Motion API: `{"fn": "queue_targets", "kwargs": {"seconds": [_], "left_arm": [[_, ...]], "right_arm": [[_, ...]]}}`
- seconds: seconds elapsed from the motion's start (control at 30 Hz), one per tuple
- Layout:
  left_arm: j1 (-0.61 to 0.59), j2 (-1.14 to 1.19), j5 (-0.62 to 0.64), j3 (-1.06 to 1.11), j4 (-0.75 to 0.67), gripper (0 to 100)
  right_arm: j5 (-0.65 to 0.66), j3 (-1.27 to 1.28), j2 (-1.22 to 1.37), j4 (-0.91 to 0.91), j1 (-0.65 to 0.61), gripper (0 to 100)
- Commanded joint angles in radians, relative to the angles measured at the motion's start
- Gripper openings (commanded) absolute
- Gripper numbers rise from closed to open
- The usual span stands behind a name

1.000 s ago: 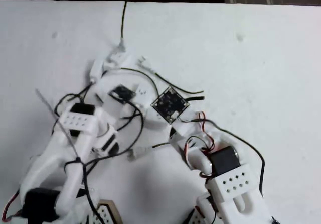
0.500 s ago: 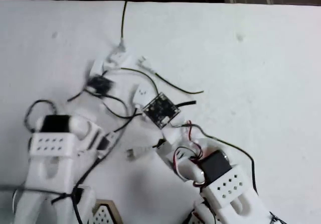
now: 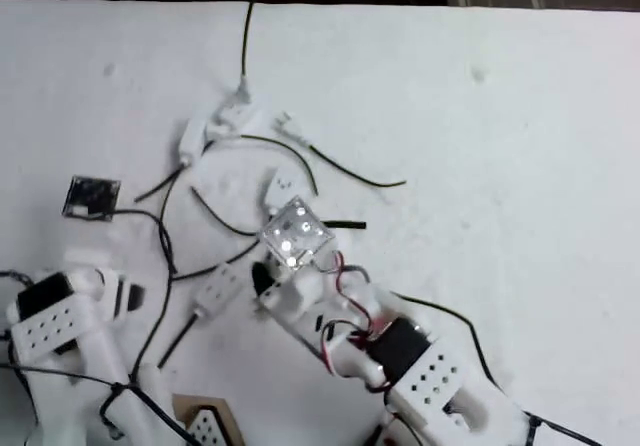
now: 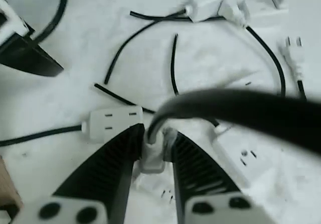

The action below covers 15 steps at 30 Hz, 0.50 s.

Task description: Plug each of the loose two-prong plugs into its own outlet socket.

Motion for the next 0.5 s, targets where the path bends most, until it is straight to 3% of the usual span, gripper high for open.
{"fn": "queue_targets", "kwargs": {"seconds": [0.0, 0.13, 0.47], "left_arm": [[-0.042, -0.025, -0.003, 0.034, -0.069, 26], [-0.051, -0.025, 0.000, 0.041, -0.072, 26], [-0.051, -0.021, 0.000, 0.043, -0.072, 26]], "right_arm": [[0.012, -0.012, 0.031, -0.097, -0.042, 1.6], [0.138, -0.020, 0.196, -0.234, -0.073, 1.7], [0.048, -0.127, 0.588, -0.394, -0.114, 1.7]]}}
